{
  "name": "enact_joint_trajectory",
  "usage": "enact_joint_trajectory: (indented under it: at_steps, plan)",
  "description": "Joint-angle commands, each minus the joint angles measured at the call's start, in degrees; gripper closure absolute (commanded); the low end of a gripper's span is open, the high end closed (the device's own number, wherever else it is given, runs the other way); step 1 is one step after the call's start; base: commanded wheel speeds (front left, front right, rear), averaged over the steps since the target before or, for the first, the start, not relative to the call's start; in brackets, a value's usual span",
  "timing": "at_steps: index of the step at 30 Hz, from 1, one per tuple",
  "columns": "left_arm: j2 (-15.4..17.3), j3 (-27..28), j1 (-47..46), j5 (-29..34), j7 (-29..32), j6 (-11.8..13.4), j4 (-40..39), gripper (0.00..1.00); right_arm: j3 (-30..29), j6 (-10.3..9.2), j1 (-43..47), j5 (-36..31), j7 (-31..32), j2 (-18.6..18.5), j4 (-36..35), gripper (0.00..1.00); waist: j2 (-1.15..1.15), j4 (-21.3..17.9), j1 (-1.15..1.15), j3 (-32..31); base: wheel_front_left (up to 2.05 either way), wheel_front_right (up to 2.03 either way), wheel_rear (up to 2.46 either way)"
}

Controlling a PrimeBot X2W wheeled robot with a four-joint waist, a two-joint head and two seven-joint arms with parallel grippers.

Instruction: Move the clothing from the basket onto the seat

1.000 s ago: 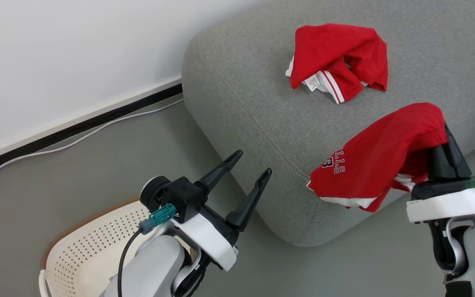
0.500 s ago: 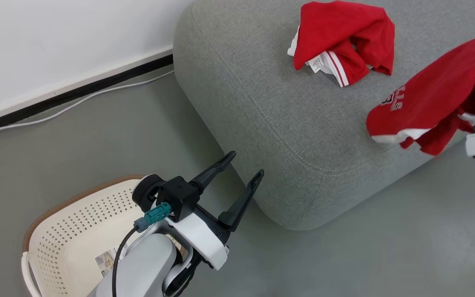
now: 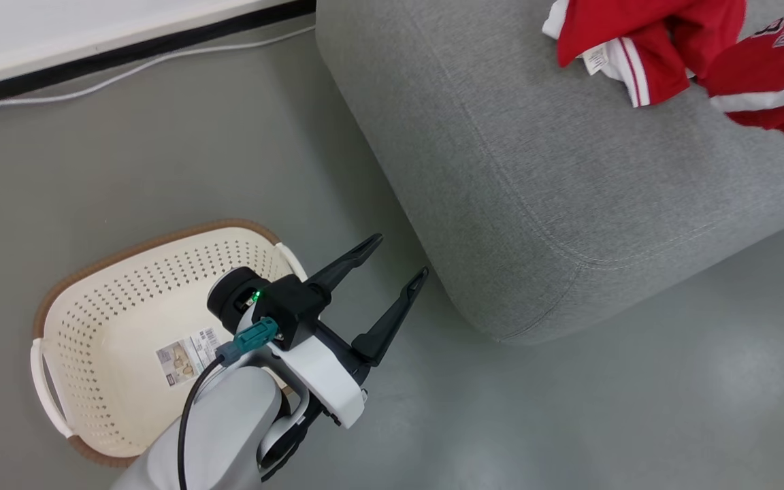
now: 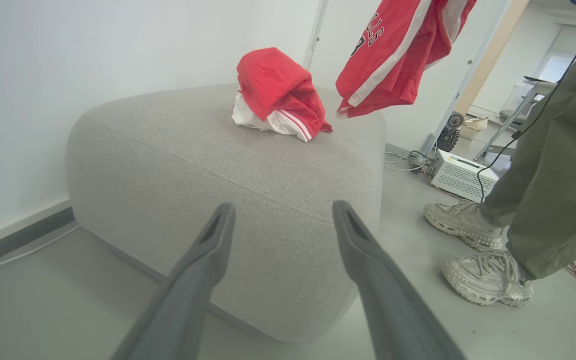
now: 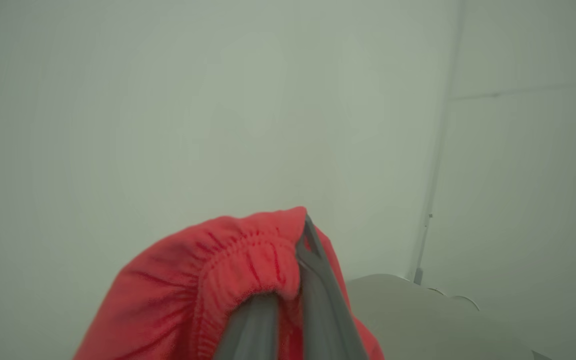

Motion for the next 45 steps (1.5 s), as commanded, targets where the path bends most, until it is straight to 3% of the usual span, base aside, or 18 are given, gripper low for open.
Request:
enact_joint_trajectory:
  at_steps: [1,8,15,20,30,35,39,45]
  plan:
    - [0.82,1.15,-2.74,0.26,-0.29,0.00,-1.13,0.00,-1.42,0.22,-3.08,-1.05,-0.34,-2.05,-0.18,1.00,0.00,2.47,0.00,3.09,0.00,0.00,0.00]
    - [2.26,-0.98,-6.75,0.19,-0.29,0.00,-0.65,0.00,-12.17,0.22,-13.84,-7.53,-0.34,-3.59,3.24,1.00,0.00,6.28,0.00,9.25,0.00,0.00,0.00]
    - [3.18,-3.92,-10.28,-0.36,-0.29,0.00,-0.19,0.00,-28.46,0.22,-26.46,-21.49,-0.34,-4.15,4.91,1.00,0.00,10.97,0.00,14.66,0.00,0.00,0.00]
    - [3.29,-5.32,-10.99,-1.04,-0.29,0.00,0.16,0.00,-36.53,0.22,-33.01,-28.94,-0.34,-3.46,2.58,1.00,0.00,14.57,0.00,17.10,0.00,0.00,0.00]
    - [2.72,-6.67,-10.82,-1.41,-0.29,0.00,0.30,0.00,-42.91,0.22,-39.54,-36.41,-0.34,-1.53,-2.19,1.00,0.00,18.73,0.00,21.01,0.00,0.00,0.00]
    - [2.53,-6.62,-10.54,-1.47,-0.29,0.00,0.76,0.00,-48.08,0.22,-35.51,-37.87,-0.29,2.85,-2.81,1.00,0.00,19.23,0.00,22.56,0.00,0.00,0.00]
    - [2.35,-7.34,-10.79,-1.70,-0.29,0.00,1.34,0.00,-50.98,0.22,-30.77,-34.92,-0.31,4.34,1.89,1.00,0.00,19.42,0.00,23.41,0.00,0.00,0.00]
    - [2.22,-6.84,-10.88,-2.31,-0.29,0.00,1.97,0.00,-45.97,0.22,-30.54,-32.68,2.09,2.36,11.55,1.00,0.00,19.42,0.00,23.66,0.00,0.00,0.00]
